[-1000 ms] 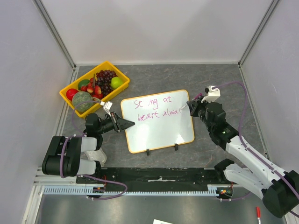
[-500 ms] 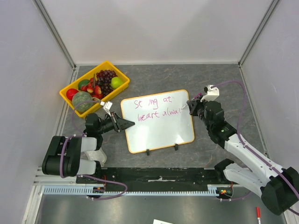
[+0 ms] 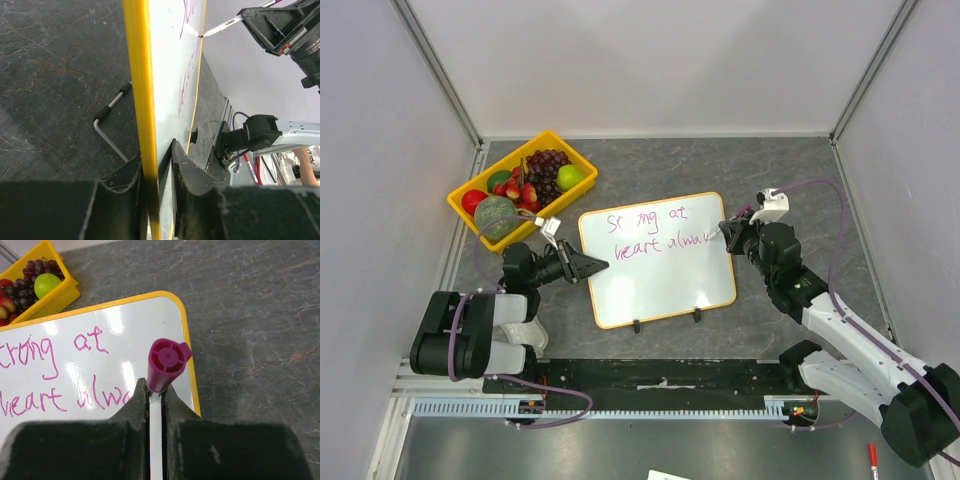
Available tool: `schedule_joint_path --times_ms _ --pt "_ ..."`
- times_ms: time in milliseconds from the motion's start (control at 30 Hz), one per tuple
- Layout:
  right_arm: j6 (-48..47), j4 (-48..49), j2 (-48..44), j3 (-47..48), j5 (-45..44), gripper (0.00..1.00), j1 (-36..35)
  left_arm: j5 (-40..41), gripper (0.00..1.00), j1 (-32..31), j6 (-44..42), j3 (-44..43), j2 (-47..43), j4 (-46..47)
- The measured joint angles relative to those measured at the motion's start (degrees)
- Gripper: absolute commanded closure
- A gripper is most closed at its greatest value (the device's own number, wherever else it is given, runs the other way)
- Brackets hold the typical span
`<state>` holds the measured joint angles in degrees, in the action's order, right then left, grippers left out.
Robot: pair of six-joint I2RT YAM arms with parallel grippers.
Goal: Write a sentence on the whiteboard
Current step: Pick up the sentence from the whiteboard.
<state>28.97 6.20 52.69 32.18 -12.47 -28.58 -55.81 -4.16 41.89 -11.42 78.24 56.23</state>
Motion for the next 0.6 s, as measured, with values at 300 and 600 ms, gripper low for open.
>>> schedule_joint_path --times_ms 300,600 --pt "0.7 0.2 -1.6 -1.8 1.7 1.00 0.0 0.0 0.98 0.0 0.0 0.0 0.0 0.0" --pt "2.0 0.3 -2.3 -3.2 4.0 1.00 0.1 0.0 0.98 0.0 0.0 0.0 0.0 0.0"
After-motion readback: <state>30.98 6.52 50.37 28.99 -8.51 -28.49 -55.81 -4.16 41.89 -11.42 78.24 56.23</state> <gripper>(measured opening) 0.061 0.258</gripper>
